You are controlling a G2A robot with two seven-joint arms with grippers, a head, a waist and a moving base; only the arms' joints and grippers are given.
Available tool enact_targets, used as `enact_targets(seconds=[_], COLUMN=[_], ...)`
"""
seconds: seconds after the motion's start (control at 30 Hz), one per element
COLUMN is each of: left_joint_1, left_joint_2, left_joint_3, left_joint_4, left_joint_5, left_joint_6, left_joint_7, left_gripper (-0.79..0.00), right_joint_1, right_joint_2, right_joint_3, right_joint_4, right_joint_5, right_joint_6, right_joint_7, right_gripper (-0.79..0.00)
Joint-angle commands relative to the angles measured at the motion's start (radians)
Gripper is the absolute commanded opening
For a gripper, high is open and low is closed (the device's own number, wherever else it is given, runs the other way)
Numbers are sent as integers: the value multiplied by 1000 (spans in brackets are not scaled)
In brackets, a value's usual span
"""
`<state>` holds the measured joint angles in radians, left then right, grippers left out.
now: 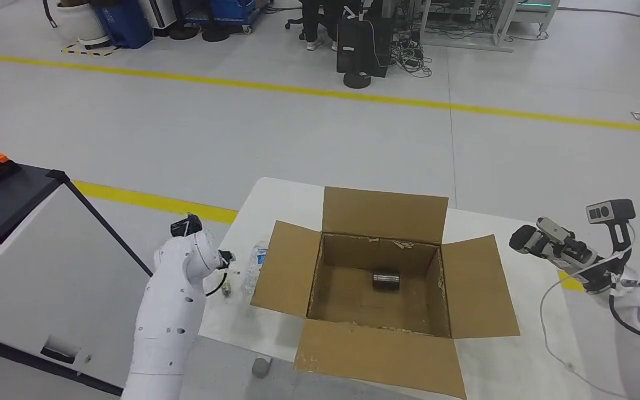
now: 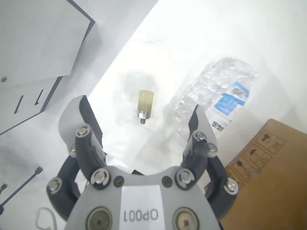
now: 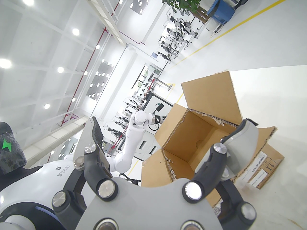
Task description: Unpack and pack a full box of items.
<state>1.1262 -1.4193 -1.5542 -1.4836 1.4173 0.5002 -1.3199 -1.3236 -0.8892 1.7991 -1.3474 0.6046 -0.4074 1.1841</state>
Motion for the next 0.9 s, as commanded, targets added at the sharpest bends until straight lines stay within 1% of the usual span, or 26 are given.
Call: enact_targets(seconds=[0.0, 0.17, 0.23, 0.3, 0.4, 0.5, 0.53, 0.57, 0.63, 0.87], left_joint_1=[34, 128, 160, 194, 244, 284, 296, 305, 303, 303], left_joint_2=[1, -4, -6, -6, -2, 6, 10, 12, 18, 18], left_joint_3=[-24, -69, -68, -52, -3, 66, 89, 110, 158, 158], left_joint_4=[-114, -389, -506, -617, -733, -825, -852, -866, -866, -866], left_joint_5=[-9, -76, -106, -132, -165, -164, -137, -119, -54, -54], left_joint_6=[1, 4, -6, -42, -171, -335, -401, -434, -518, -518], left_joint_7=[2, 4, -6, -8, 3, 3, 6, 22, 38, 38], left_gripper=[0, 0, 0, 0, 0, 0, 0, 0, 0, 0], right_joint_1=[0, 0, 0, 0, 0, 0, 0, 0, 0, 0], right_joint_2=[0, 0, 0, 0, 0, 0, 0, 0, 0, 0], right_joint_3=[0, 0, 0, 0, 0, 0, 0, 0, 0, 0], right_joint_4=[0, 0, 0, 0, 0, 0, 0, 0, 0, 0], right_joint_5=[0, 0, 0, 0, 0, 0, 0, 0, 0, 0], right_joint_6=[0, 0, 0, 0, 0, 0, 0, 0, 0, 0], right_joint_7=[0, 0, 0, 0, 0, 0, 0, 0, 0, 0], right_gripper=[0, 0, 0, 0, 0, 0, 0, 0, 0, 0])
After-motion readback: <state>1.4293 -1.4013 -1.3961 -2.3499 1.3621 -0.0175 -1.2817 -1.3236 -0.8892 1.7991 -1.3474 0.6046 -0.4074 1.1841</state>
